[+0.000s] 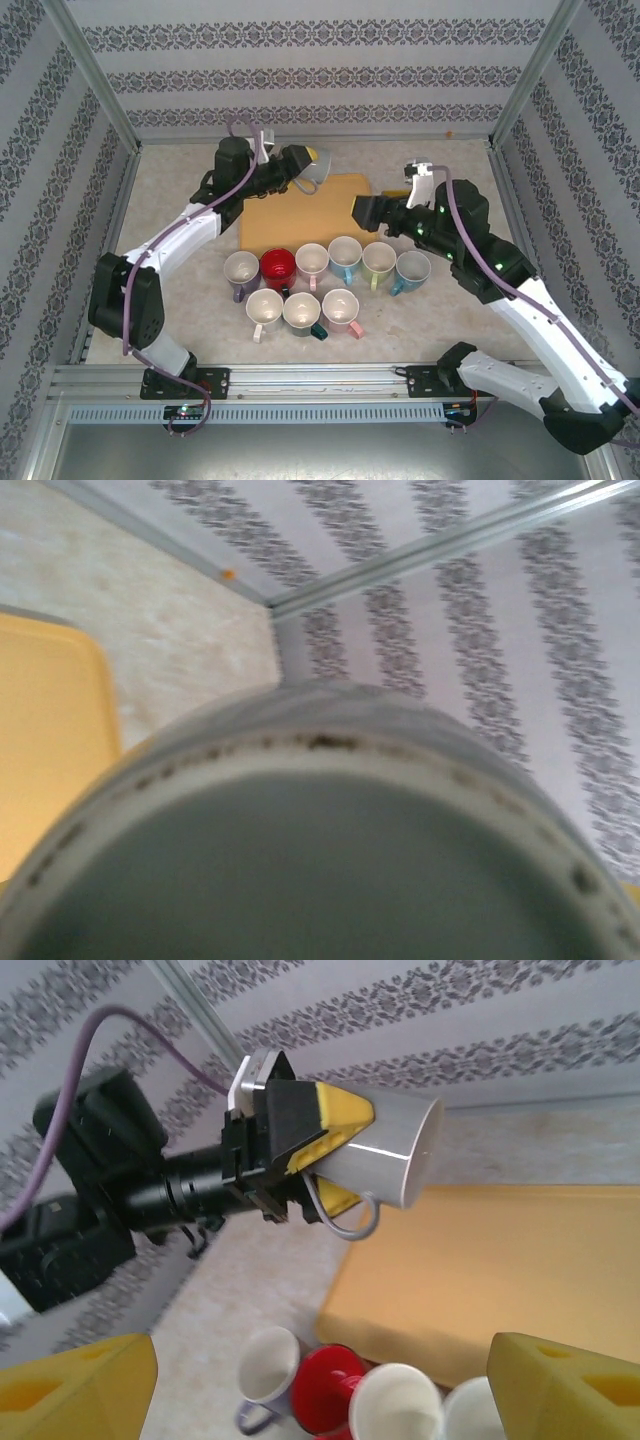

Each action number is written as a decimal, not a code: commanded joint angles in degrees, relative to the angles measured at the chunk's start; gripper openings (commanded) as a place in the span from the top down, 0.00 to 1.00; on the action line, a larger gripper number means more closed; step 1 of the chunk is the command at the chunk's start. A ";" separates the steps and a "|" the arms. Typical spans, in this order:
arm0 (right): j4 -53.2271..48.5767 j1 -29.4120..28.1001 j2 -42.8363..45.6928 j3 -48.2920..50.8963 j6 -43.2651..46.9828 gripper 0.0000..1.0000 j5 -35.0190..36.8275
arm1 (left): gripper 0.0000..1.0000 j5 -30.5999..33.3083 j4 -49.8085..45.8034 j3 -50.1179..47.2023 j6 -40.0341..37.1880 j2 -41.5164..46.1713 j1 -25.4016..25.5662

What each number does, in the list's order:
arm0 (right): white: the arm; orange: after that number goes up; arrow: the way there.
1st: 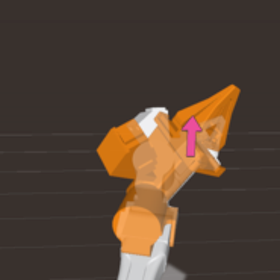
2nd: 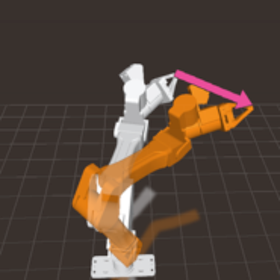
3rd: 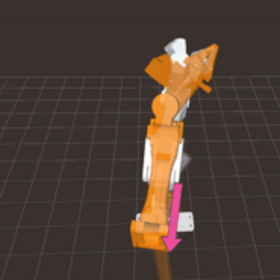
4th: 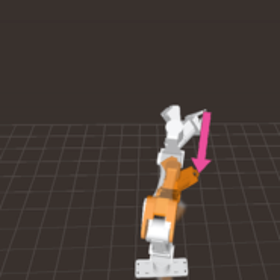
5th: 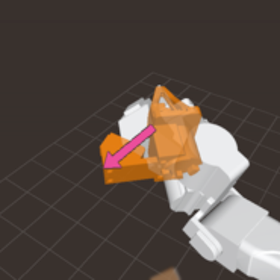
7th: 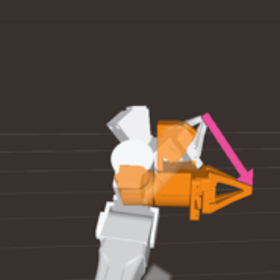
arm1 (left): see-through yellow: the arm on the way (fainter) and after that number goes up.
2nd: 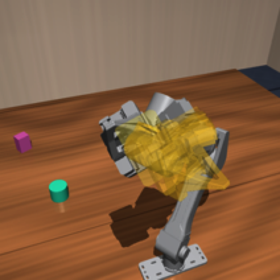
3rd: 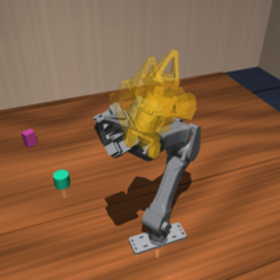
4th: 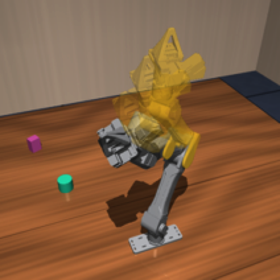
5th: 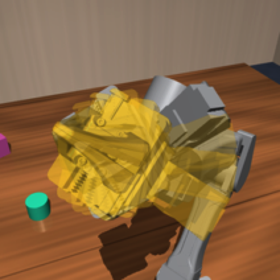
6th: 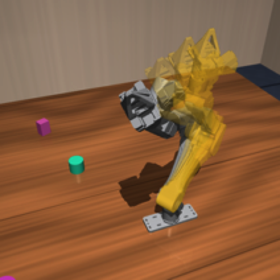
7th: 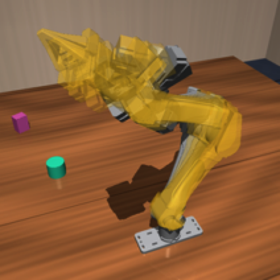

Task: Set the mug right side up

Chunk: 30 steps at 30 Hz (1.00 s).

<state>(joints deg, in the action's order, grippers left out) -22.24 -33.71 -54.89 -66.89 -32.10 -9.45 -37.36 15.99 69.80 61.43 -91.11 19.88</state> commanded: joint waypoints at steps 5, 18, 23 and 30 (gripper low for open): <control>26.42 7.01 -3.93 7.08 -21.01 0.14 -16.12 | 0.29 -1.75 36.14 -4.11 17.90 6.34 0.24; 37.04 3.30 -19.44 -1.86 -25.88 0.12 -24.74 | 0.30 -0.76 42.06 -6.80 23.32 8.07 0.50; 40.92 2.78 -24.09 -4.69 -29.06 0.15 -26.91 | 0.30 -0.62 42.19 -7.26 23.80 8.20 0.75; 43.32 2.04 -27.98 -7.39 -31.26 0.36 -28.91 | 0.30 -0.97 41.92 -7.40 23.76 8.13 1.17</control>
<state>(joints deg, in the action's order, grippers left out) 17.02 -30.74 -82.17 -71.66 -61.87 -35.81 -38.72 50.63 62.46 84.58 -85.78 20.58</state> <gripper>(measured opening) 0.658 0.738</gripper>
